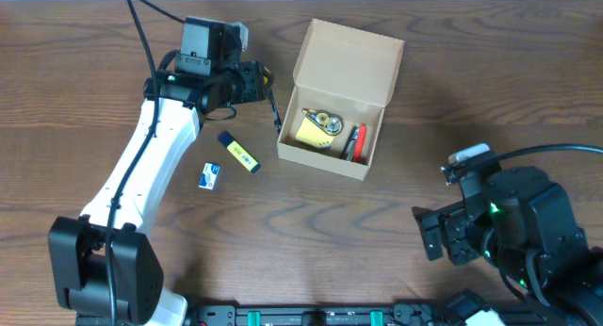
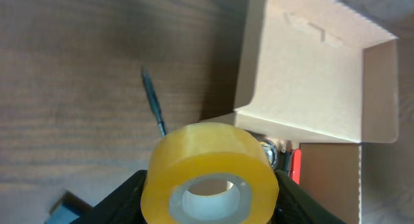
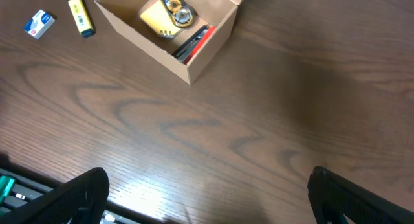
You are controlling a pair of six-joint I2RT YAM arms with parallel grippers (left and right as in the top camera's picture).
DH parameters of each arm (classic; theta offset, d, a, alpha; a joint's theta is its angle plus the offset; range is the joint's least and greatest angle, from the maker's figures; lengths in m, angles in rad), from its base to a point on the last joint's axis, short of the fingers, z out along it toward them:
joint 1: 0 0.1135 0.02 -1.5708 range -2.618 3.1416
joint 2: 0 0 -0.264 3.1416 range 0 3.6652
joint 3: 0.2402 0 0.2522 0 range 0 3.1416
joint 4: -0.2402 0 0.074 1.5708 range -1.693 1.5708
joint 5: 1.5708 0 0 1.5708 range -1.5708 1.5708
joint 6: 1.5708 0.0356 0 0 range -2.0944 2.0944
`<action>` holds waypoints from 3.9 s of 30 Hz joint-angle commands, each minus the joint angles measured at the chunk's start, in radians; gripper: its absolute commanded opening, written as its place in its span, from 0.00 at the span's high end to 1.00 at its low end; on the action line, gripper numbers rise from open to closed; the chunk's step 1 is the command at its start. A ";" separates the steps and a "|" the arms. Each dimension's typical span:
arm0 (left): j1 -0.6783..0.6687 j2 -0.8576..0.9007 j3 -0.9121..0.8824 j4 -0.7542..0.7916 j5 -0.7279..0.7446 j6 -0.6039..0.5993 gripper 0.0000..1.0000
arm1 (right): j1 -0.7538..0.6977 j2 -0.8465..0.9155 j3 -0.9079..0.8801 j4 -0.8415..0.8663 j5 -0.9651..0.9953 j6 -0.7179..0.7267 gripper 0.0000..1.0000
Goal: Pack container
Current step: 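Lift the tape roll and carry it with the left gripper to the box, then lower the tape roll into the box and open the left gripper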
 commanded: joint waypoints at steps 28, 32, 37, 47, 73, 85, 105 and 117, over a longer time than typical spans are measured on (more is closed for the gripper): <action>-0.139 0.053 0.058 -0.023 -0.040 0.506 0.95 | -0.005 0.000 0.001 0.000 0.006 -0.004 0.01; -0.152 0.053 0.075 -0.038 -0.039 0.540 0.95 | -0.005 0.000 0.001 -0.001 0.006 -0.004 0.01; -0.155 0.053 0.084 -0.107 -0.038 0.591 0.95 | -0.005 0.000 0.001 -0.001 0.006 -0.004 0.01; -0.216 0.091 0.084 -0.162 -0.090 0.722 0.94 | -0.005 0.000 0.001 0.000 0.006 -0.004 0.01; -0.264 0.193 0.084 -0.117 -0.087 0.749 0.95 | -0.005 0.000 0.001 -0.001 0.006 -0.004 0.01; -0.308 0.197 0.084 -0.163 -0.120 0.855 0.95 | -0.005 0.000 0.001 0.000 0.006 -0.004 0.01; -0.309 0.241 0.084 -0.147 -0.171 0.855 0.51 | -0.005 0.000 0.001 0.000 0.006 -0.004 0.01; -0.309 0.241 0.084 -0.146 -0.173 0.855 0.30 | -0.005 0.000 0.001 -0.001 0.006 -0.004 0.01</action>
